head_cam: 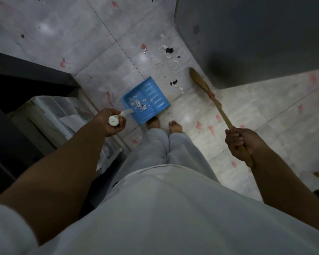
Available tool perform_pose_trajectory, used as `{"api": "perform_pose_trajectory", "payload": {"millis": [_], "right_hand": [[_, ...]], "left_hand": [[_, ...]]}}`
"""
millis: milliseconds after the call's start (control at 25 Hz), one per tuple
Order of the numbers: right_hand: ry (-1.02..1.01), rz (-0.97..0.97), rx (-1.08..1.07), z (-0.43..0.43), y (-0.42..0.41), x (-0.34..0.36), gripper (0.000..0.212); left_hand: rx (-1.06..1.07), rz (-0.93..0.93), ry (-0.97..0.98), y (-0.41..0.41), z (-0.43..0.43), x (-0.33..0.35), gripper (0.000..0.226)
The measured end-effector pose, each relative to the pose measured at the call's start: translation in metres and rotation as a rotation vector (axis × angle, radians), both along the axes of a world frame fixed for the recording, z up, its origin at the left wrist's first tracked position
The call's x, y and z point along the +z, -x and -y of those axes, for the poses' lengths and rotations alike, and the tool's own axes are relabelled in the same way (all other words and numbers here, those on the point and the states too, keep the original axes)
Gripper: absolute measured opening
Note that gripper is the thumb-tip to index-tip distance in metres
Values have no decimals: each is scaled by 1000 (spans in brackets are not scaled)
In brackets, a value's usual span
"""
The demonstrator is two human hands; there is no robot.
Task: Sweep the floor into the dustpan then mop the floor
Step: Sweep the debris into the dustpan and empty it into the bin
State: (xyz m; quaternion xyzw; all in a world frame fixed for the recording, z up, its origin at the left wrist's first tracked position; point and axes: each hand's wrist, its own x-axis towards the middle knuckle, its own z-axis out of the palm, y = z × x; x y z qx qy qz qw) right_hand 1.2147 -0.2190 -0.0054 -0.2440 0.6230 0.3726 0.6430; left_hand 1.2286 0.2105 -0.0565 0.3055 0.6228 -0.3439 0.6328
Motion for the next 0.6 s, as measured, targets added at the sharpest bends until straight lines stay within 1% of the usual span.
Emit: {"api": "perform_pose_trajectory", "payload": {"millis": [160, 320, 480, 600], "right_hand": [[16, -45, -6, -27, -3, -15, 27], [-64, -78, 37, -53, 20, -13, 25], [-169, -57, 65, -31, 39, 13, 19], [-143, 1, 73, -7, 39, 25, 14]], "left_hand": [[-57, -9, -17, -8, 4, -5, 30], [-70, -1, -39, -17, 7, -7, 32], [-81, -3, -31, -17, 5, -6, 30], [-74, -9, -26, -13, 3, -7, 31]]}}
